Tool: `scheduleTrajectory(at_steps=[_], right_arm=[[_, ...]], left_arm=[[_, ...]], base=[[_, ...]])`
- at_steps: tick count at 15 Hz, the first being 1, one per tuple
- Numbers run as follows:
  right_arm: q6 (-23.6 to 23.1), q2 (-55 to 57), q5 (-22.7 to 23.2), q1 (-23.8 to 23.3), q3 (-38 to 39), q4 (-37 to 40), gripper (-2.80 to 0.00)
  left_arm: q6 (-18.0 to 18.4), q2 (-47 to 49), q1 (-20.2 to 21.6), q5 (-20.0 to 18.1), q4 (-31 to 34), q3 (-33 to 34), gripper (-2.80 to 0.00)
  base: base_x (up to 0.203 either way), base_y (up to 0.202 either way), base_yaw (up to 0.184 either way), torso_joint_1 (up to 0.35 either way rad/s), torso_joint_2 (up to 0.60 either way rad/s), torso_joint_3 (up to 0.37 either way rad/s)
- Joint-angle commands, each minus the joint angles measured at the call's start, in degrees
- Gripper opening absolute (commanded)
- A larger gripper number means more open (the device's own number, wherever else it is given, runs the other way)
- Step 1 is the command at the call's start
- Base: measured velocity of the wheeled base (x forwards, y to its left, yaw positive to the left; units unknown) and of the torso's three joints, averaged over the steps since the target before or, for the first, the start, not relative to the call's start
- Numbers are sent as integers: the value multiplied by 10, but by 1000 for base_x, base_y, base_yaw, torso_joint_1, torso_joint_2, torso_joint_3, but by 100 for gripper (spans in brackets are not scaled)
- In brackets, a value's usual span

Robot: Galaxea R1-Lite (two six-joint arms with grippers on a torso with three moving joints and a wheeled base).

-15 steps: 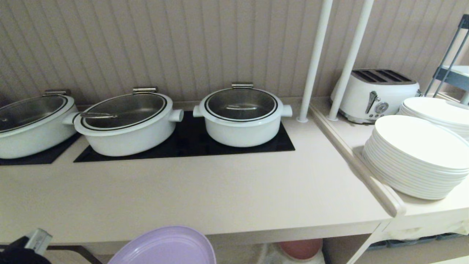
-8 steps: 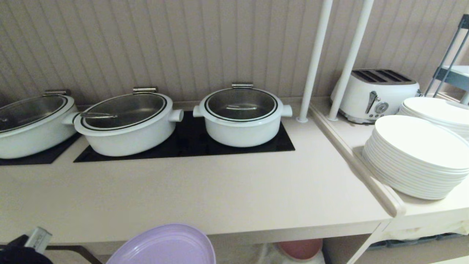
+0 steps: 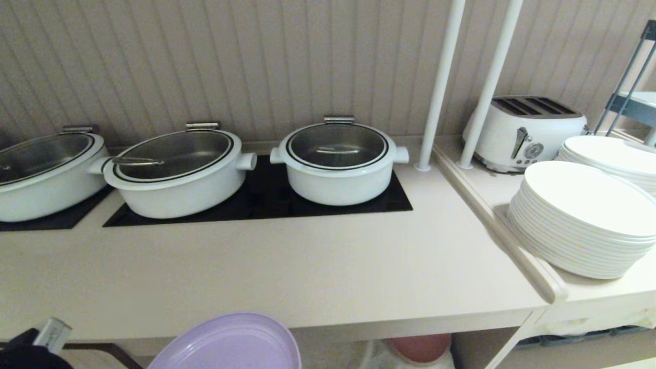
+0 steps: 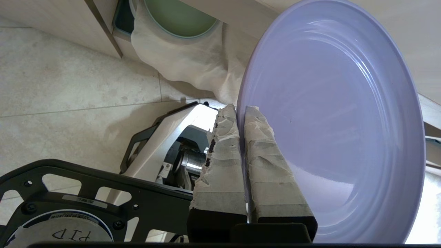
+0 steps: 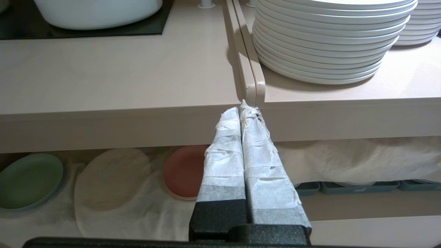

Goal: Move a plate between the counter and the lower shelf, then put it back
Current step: Put the plate

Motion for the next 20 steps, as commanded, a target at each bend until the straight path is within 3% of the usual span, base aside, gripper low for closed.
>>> scheduleTrajectory(at_steps=[1,20], right_arm=[[0,1,0,0,0,0,-280],[0,1,0,0,0,0,-280]], left_arm=[[-5,-2,0,1,1,1,-280],[-5,0,0,23,0,-32,-280]], base=[[0,0,0,0,0,0],[0,0,0,0,0,0]])
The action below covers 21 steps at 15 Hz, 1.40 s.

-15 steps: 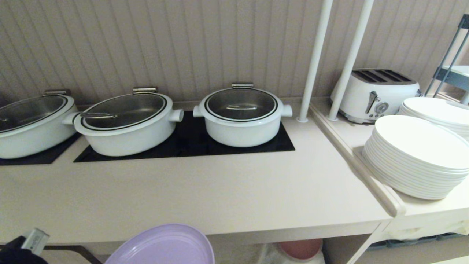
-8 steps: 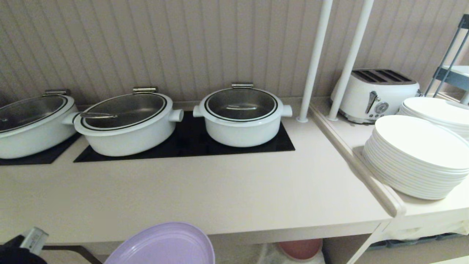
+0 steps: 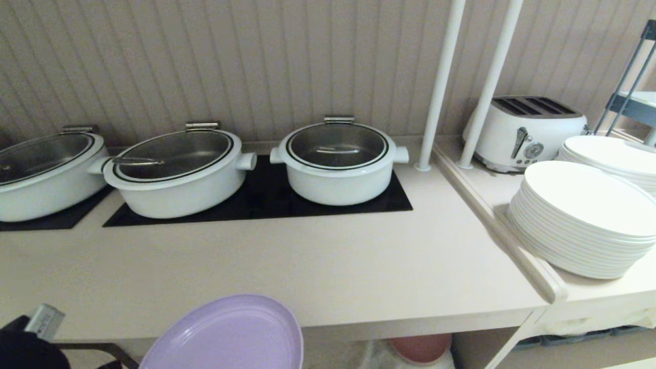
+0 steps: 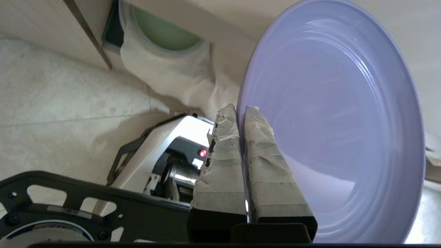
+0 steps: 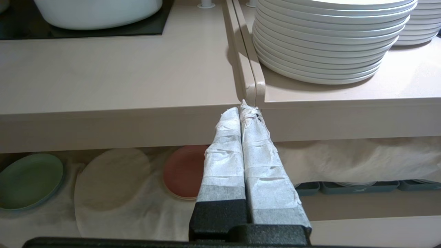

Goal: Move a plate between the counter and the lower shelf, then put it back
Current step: Put the plate

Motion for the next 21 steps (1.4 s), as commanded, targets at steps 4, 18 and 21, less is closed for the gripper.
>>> scheduleTrajectory(at_steps=[4,18,21], right_arm=[[0,1,0,0,0,0,-280],[0,1,0,0,0,0,-280],[0,1,0,1,0,0,-280]], left_arm=[[-4,4,0,3,1,-4,-280],[-4,3,1,5,1,-5,-280],[-4,3,1,5,1,-5,-280]], base=[[0,0,0,0,0,0],[0,146,-1,2,2,2],[0,197,-2,2,5,4]])
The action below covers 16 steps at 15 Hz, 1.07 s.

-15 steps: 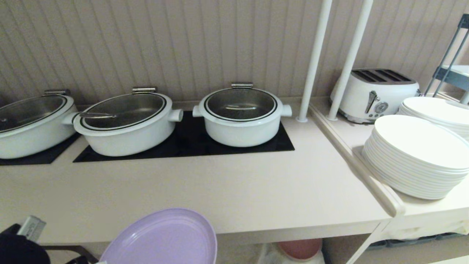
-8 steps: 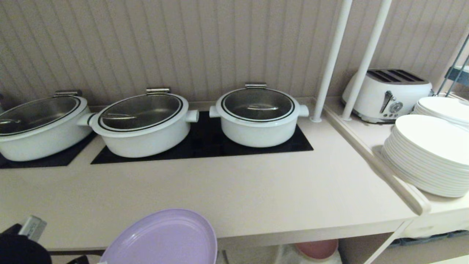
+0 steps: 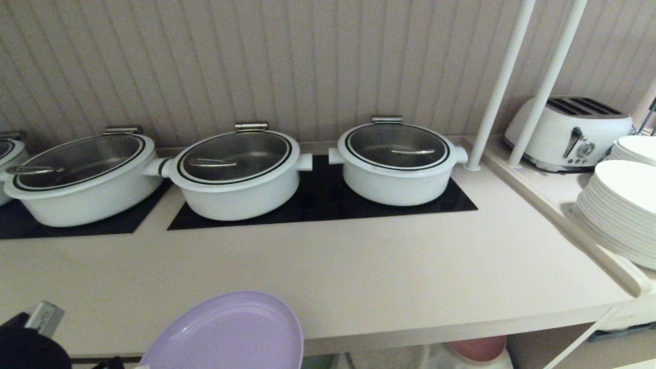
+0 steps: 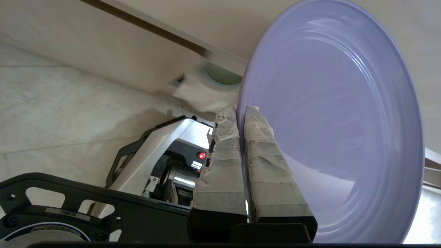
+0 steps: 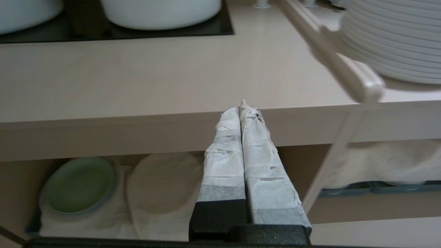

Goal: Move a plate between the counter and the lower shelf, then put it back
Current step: Put the plate

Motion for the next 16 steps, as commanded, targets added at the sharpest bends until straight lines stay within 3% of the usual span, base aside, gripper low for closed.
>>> scheduleTrajectory(at_steps=[1,9,16], right_arm=[[0,1,0,1,0,0,-280],[0,1,0,0,0,0,-280],[0,1,0,1,0,0,-280]], left_arm=[[-4,0,0,3,1,0,-280],[-4,0,3,4,1,0,-280],[-2,5,12,4,1,-4,-280]], base=[[0,198,1,5,7,4],[0,185,0,0,3,1],[0,9,0,0,0,0]])
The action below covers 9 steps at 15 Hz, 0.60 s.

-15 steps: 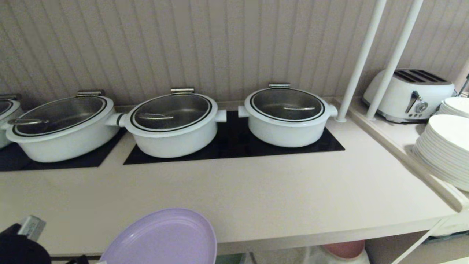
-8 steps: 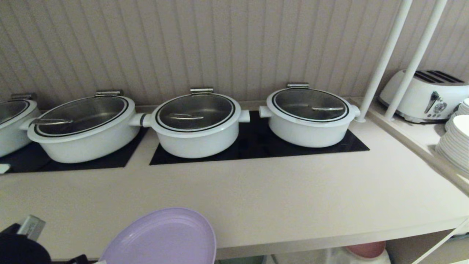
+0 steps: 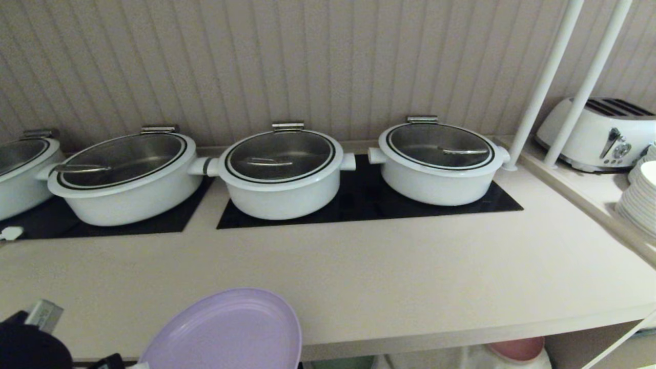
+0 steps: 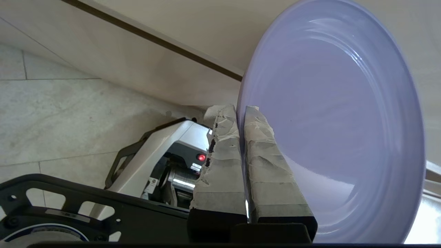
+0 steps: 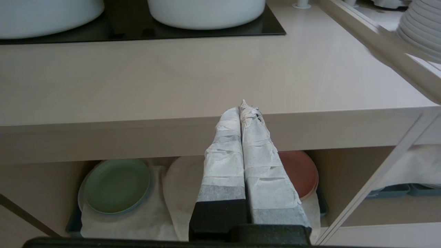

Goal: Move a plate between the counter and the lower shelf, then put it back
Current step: Put the plate

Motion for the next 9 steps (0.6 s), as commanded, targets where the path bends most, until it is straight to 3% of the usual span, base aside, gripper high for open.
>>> scheduleTrajectory(at_steps=[1,5,9], right_arm=[[0,1,0,0,0,0,-280],[0,1,0,0,0,0,-280],[0,1,0,1,0,0,-280]], left_arm=[[-2,6,6,2,1,-3,-280],[2,38,9,2,-9,-16,-280],[44,85,14,2,-84,-15,-280]], base=[[0,0,0,0,0,0],[0,0,0,0,0,0],[0,0,0,0,0,0]])
